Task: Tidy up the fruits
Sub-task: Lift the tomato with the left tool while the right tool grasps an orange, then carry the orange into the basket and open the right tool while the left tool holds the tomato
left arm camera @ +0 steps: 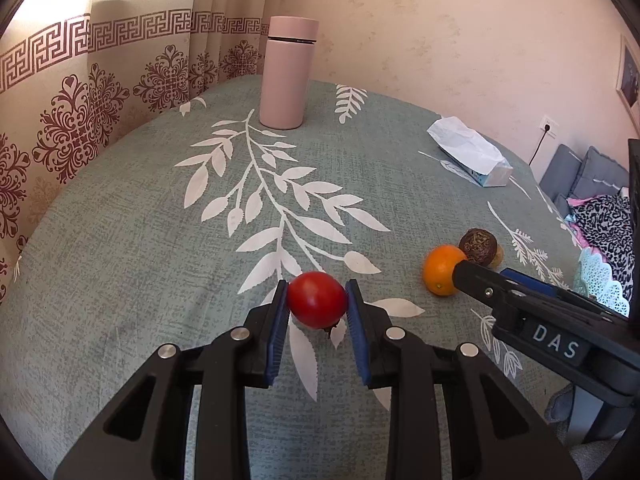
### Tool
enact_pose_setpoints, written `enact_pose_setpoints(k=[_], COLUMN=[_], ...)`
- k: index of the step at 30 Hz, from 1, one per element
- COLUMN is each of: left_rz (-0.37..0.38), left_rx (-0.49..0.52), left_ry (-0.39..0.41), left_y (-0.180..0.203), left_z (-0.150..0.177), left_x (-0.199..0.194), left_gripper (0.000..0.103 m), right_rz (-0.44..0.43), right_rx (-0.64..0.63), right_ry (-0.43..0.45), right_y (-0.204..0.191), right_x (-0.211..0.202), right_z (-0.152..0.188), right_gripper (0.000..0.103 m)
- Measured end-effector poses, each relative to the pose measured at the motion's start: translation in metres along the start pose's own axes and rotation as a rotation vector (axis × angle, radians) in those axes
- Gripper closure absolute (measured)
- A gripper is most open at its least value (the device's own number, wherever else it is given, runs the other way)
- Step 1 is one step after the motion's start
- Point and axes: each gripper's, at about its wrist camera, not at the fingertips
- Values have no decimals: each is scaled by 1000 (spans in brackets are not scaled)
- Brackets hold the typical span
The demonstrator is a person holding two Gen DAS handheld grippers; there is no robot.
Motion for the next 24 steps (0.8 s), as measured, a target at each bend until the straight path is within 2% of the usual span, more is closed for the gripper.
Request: enact_pose_setpoints(k=[8, 11, 20, 24], left_rz=[-12, -10, -8, -9], left_rx=[2, 3, 14, 17], left_ry=[-12, -17, -14, -17], left_y=[1, 2, 3, 4], left_z=[2, 2, 3, 3], left_x=[2, 4, 4, 4], left_gripper=[75, 74, 75, 75], right_rz=[-6, -3, 29, 42], right_rx=[-13, -22, -26, 30], right_ry=[-48, -44, 34, 66], right_y=[-9, -10, -3, 11], right_x=[30, 30, -21, -44], right_z=[-1, 2, 10, 11], right_gripper=[60, 60, 60, 60])
Point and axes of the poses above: each gripper's, at about its wrist camera, not at the fingertips, and x roughly the way its jaws point, y to its right, z to its underside, and after that the axes turned 13 degrees about y, right-handed
